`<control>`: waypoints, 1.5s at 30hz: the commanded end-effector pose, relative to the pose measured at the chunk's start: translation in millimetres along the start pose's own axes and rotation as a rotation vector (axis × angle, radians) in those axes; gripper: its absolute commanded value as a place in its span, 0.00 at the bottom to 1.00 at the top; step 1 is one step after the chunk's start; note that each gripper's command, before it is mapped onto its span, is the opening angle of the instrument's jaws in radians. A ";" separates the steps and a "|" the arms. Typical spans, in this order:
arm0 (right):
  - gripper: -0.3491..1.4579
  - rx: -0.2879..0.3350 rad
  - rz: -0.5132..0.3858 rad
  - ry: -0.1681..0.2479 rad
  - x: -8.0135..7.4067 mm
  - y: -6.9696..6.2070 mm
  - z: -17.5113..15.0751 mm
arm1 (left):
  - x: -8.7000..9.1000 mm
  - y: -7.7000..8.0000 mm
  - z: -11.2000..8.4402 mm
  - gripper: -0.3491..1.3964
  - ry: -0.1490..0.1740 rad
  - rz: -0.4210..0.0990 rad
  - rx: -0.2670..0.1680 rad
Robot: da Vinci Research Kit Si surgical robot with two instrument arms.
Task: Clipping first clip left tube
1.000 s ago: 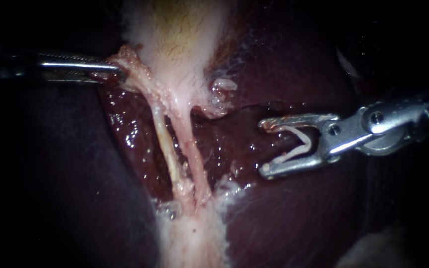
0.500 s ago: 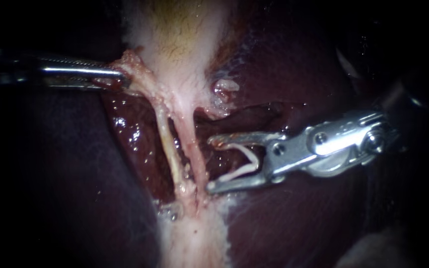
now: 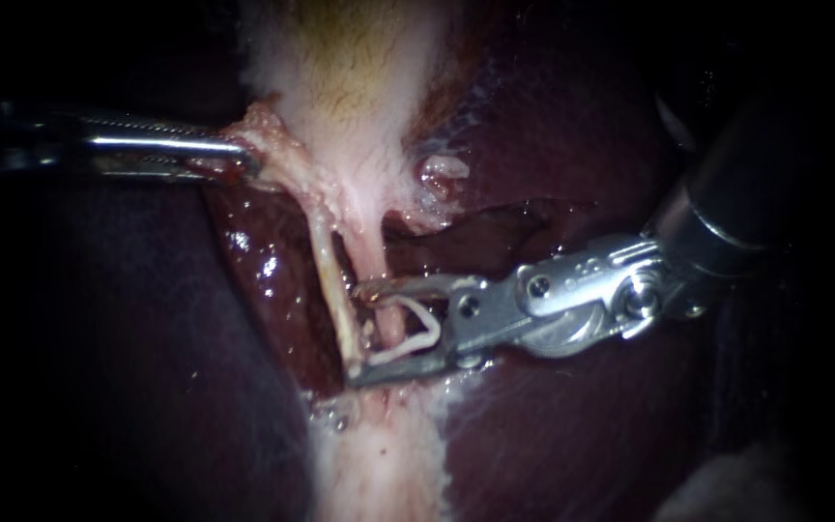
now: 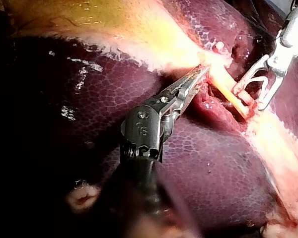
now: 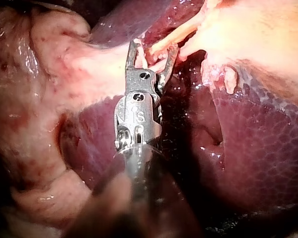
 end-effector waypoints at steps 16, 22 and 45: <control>0.47 0.076 0.004 0.005 -3.0 2.4 2.7 | 0.3 0.5 0.2 0.00 -0.001 -0.001 -0.002; 0.46 0.165 -0.010 0.063 -3.6 2.6 4.1 | 0.4 0.6 0.4 0.00 0.000 -0.002 -0.001; 0.45 0.349 -0.034 0.197 -1.1 -2.1 5.4 | 0.2 -0.1 0.6 0.00 0.000 0.005 -0.003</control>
